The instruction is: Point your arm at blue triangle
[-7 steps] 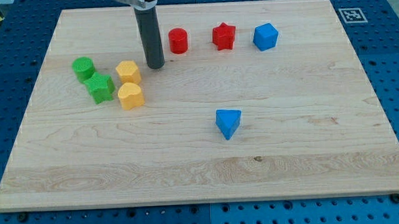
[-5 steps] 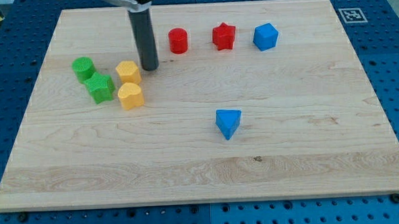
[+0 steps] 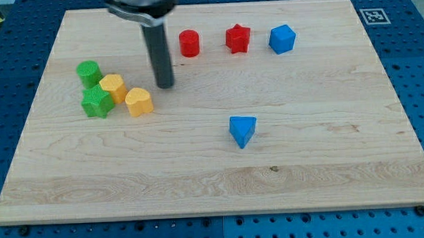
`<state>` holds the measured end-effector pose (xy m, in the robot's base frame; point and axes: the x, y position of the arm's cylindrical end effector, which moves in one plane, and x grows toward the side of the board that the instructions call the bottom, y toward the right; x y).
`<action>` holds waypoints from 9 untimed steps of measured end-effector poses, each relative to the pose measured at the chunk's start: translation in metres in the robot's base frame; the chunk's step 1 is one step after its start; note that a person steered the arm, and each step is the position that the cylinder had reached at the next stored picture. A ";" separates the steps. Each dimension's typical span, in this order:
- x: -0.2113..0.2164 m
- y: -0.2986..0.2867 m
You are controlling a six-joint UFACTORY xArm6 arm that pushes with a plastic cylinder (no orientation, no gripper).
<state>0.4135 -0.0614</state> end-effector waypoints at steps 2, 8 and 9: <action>0.010 0.042; 0.061 0.068; 0.057 0.080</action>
